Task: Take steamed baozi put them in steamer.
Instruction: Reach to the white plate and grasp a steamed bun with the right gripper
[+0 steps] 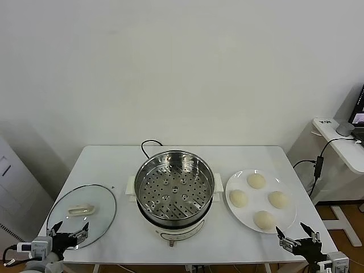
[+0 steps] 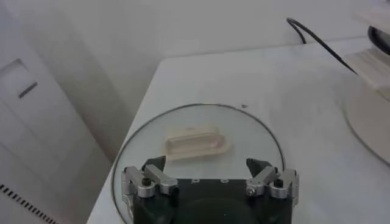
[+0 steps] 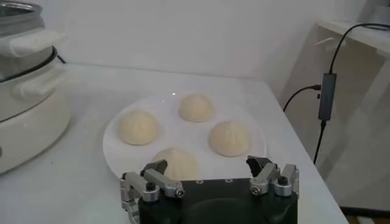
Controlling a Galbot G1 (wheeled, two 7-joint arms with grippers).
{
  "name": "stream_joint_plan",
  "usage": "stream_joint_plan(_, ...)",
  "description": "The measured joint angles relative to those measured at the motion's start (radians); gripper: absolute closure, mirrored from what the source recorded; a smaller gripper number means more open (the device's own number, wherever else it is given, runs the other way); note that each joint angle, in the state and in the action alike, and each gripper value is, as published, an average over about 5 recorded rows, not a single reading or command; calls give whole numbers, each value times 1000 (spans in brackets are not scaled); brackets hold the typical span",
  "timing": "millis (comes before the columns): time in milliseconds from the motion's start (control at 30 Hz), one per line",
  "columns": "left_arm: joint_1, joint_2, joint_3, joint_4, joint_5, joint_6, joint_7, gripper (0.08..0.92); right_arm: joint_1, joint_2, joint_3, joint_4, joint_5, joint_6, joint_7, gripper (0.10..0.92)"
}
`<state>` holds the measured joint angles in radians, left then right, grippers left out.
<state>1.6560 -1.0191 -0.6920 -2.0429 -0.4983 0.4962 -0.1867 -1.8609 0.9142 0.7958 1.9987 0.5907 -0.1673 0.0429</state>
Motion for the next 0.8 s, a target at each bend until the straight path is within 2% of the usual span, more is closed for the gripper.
stream_joint_plan(200, 2, 0, 0, -2, 1, 0, 0, 177, 4, -2, 7, -6, -15, 7, -9, 203)
stream_joint_plan(333, 4, -2, -1, -4, 3, 0, 0, 177, 23, -7, 28, -24, -87, 36, -36, 203)
stream_joint_plan(800, 2, -21, 0, -23, 26, 7, 0, 177, 277, -115, 20, -161, -652, 187, -146, 203)
